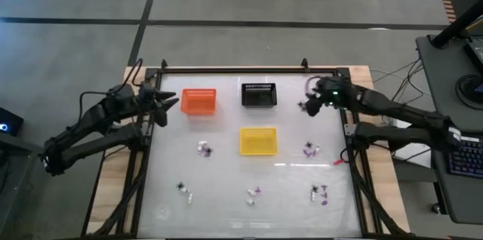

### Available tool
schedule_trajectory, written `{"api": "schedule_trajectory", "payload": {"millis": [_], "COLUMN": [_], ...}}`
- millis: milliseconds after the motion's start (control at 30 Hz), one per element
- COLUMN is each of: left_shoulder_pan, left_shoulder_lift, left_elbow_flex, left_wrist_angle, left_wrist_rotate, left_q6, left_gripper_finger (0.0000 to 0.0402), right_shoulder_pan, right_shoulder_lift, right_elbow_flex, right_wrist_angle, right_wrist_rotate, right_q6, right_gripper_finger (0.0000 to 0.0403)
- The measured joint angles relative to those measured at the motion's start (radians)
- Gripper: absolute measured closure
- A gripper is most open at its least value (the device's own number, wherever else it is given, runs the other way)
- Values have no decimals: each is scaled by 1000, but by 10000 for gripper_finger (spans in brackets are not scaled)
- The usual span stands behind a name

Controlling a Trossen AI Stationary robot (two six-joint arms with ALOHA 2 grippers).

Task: Sort Halloween decoration
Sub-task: Put the white skeleton toy into the black bin

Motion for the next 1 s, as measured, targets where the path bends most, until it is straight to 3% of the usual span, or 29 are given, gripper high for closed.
{"api": "schedule_trajectory", "payload": {"millis": [300,500,1000], "left_shoulder_pan": [0,0,0], "left_shoulder_lift": [62,95,169], "left_elbow_flex": [0,-1,-1], "left_wrist_angle": [1,15,132], "left_wrist_rotate": [-34,-34,-35], "left_q6": [-12,-18,-97], "left_gripper_finger": [276,277,277], "right_shoulder_pan": [0,-6,-191], "right_shoulder_lift": [194,270,433], "right_elbow_flex": [0,0,0], "right_wrist_angle": [-1,-2,14], "right_wrist_rotate": [-36,-52,-43], "right_q6": [-69,-199,-327], "right_gripper_finger": [236,236,236]}}
